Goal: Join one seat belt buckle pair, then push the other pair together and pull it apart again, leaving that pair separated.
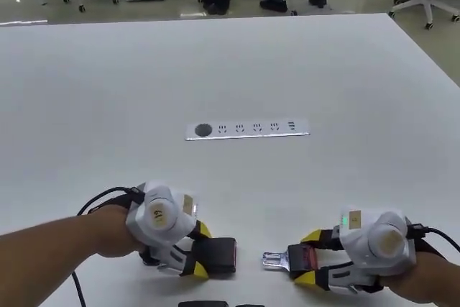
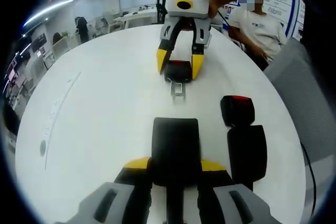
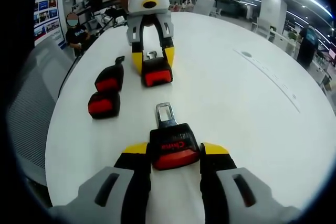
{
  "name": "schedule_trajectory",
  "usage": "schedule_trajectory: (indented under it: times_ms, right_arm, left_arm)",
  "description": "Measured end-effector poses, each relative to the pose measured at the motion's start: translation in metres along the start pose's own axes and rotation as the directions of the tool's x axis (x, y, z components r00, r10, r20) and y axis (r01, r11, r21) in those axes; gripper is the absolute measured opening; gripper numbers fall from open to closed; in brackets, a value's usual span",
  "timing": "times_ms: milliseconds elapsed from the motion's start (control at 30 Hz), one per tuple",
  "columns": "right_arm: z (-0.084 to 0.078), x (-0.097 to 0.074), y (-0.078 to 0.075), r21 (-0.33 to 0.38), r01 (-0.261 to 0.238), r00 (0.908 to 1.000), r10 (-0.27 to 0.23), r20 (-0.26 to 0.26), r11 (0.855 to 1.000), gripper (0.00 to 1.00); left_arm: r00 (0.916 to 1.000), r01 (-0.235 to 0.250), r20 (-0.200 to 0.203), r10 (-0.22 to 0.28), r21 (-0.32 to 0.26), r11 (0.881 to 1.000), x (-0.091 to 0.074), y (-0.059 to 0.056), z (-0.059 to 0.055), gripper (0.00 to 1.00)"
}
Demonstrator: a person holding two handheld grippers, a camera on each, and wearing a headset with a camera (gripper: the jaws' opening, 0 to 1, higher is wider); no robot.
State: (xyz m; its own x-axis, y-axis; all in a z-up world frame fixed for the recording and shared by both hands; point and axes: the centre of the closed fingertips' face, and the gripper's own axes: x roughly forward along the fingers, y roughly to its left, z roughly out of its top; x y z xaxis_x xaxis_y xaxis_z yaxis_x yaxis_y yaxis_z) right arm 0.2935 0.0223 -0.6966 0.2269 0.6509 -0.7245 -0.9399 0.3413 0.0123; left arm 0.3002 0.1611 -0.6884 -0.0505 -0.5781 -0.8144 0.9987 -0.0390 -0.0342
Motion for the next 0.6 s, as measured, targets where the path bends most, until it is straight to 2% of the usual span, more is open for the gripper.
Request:
schedule_trajectory:
  times_ms: [200,600]
  right_arm:
    - [-0.007,-0.009,0.002,0.006,0.003,1.0,-0.003,-0.006,1.0,0.35]
    - [-0.02,-0.026,-0.005,0.037,0.017,0.9998,-0.016,-0.009,0.999,0.36]
  left_arm:
    - [1.0,0.002,-0.001,-0.002,0.002,1.0,-0.001,-0.001,0.001,0.34]
    - [1.0,0.002,-0.007,-0.002,-0.004,1.0,-0.001,-0.002,0.0,0.34]
